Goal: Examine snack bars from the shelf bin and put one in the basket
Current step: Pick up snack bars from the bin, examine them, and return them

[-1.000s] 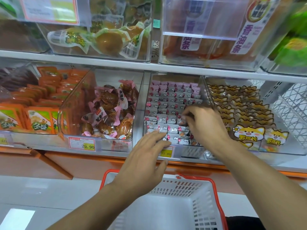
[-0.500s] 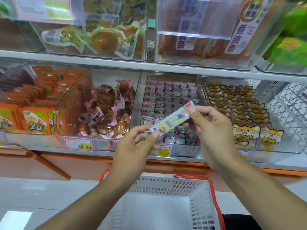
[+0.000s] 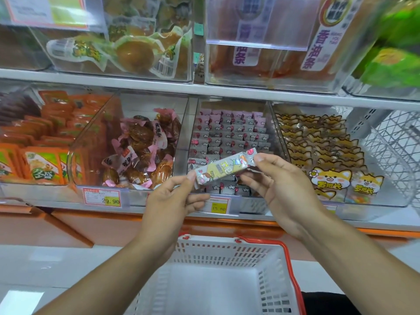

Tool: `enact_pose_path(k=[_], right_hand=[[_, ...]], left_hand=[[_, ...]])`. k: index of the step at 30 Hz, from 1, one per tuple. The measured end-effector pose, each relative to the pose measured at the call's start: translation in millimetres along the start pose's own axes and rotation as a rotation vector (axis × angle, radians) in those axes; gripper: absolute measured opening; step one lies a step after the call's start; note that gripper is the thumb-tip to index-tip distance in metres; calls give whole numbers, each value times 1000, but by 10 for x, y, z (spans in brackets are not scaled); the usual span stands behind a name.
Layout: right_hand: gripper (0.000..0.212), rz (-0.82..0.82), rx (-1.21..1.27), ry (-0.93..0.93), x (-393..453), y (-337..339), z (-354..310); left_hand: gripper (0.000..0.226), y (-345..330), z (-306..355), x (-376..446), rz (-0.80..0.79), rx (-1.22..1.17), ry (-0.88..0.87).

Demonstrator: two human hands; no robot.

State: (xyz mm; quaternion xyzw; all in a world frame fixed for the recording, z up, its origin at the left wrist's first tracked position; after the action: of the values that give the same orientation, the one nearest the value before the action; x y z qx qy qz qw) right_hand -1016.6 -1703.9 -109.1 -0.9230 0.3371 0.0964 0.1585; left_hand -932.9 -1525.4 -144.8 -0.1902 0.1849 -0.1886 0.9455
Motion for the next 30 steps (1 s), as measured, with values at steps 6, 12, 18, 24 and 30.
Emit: enact_pose_path(k=[6,12,18,24,30], right_hand=[[6,-28,-41,29,-11,15,-23],[65,-341,-343,233,-59,-9,-114],[50,-405,-364,278,-109,-42,-67],[52,-152,-279,142,-40,5,-46],[23,-123,-180,32,19,33,-50]], left_hand=[[21,-2,-24,6,-18,51,-57],[16,48,23,9,17,39,10],[17,18,45,0,-2,-57,34],[19,20,73,6,-85,-93,-11],[18,42,36,9,-35,63,-33]])
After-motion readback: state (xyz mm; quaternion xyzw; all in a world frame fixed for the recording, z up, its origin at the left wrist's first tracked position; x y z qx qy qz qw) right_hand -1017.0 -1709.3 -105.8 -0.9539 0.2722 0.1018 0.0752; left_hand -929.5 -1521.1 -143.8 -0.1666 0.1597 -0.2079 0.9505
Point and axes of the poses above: each hand's wrist, its own x-axis towards the middle knuckle, its own y-axis out of the back of the hand, z = x × y, the point moved 2 cm from there along x, towards the middle knuckle, and after that the axes turned 9 degrees about -x, right-handed, at the moved point
